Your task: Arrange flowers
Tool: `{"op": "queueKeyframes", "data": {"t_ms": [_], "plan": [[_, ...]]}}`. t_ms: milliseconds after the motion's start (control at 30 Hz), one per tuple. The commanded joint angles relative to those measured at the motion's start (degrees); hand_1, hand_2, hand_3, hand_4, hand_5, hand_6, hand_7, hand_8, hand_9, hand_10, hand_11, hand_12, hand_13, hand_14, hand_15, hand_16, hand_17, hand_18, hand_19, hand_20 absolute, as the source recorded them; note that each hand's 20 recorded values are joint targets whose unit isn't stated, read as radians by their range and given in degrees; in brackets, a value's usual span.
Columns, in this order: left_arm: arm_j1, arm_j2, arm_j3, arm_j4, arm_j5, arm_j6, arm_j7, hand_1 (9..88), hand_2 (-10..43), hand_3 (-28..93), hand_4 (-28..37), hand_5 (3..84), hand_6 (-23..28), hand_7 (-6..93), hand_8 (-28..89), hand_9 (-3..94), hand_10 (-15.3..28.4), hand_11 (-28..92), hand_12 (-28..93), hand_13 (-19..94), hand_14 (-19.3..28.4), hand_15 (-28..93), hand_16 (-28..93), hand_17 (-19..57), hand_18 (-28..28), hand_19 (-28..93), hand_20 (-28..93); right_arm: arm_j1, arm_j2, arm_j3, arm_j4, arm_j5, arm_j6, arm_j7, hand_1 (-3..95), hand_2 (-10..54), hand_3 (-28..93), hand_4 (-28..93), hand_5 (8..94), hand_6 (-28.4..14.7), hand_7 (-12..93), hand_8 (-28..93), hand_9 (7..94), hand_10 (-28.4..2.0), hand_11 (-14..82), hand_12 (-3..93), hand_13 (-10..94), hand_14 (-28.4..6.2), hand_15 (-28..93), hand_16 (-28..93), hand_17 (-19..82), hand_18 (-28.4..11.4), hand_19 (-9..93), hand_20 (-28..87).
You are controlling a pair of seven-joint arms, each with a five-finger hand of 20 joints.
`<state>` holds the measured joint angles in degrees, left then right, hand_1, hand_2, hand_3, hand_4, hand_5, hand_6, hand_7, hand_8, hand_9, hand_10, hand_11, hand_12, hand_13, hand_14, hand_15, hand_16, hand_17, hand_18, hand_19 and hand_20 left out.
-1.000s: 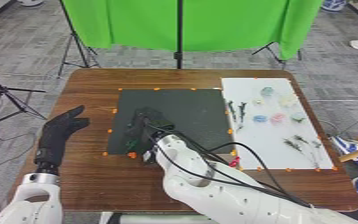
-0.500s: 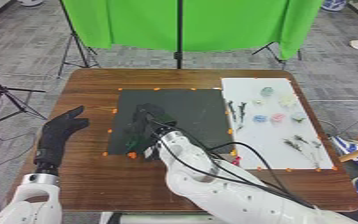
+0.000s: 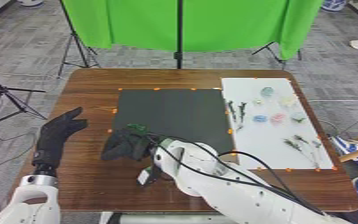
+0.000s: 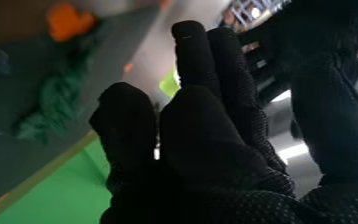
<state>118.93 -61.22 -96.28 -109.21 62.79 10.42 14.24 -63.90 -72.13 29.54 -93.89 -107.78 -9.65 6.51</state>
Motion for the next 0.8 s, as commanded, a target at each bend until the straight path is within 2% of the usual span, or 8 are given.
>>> {"op": "queueKeyframes", "data": {"t_ms": [33,400,633,800], "plan": [[1.3,-0.82,-0.49,-0.33,-0.08,-0.23,-0.96,19.6,8.4,67,-28.3,48.5,3.1,10.2,-6,50.7,15.4,22,13,38,19.7,25,0,4.0,18.5,22,20,-0.5,0.6,-1.0,0.7,-8.8,1.8,1.2,20.8,11.8,69,-13,58.0,-3.0,18,-6,62.8,-13.2,7.8,10.3,89,-2.9,77,32,55,-23.5,93,58],[2.3,-0.95,-1.20,-0.92,-0.01,-0.02,-1.08,19.8,8.4,67,-28.3,48.5,3.2,10.2,-6,50.7,15.4,22,13,38,19.7,25,0,4.0,18.5,22,20,-0.4,2.6,-1.2,-0.8,-8.5,1.8,3.6,18.6,11.0,69,-12,58.1,-3.0,18,-6,63.4,-13.2,8.2,9.7,89,-3.0,79,31,56,-23.8,93,60],[2.0,-0.89,-1.10,-0.82,0.07,-0.16,-1.16,19.7,8.3,67,-28.3,48.5,3.1,10.2,-6,50.7,15.4,22,13,38,19.7,25,0,4.0,18.5,22,20,0.0,3.5,-0.8,-1.5,-7.3,2.1,4.0,17.1,10.3,70,-12,58.5,-2.9,18,-6,64.2,-13.2,8.4,10.0,89,-2.9,79,31,56,-23.6,93,60],[2.1,-0.96,-1.23,-0.91,0.02,-0.34,-1.07,19.7,8.3,67,-28.3,48.5,3.1,10.1,-6,50.7,15.4,22,13,38,19.6,25,0,4.0,18.5,22,20,-1.4,4.8,2.5,-5.7,-0.6,3.1,3.4,16.5,9.8,70,-12,58.8,-3.0,17,-6,64.4,-13.3,8.4,10.2,89,-2.8,79,31,57,-23.5,93,60]]}}
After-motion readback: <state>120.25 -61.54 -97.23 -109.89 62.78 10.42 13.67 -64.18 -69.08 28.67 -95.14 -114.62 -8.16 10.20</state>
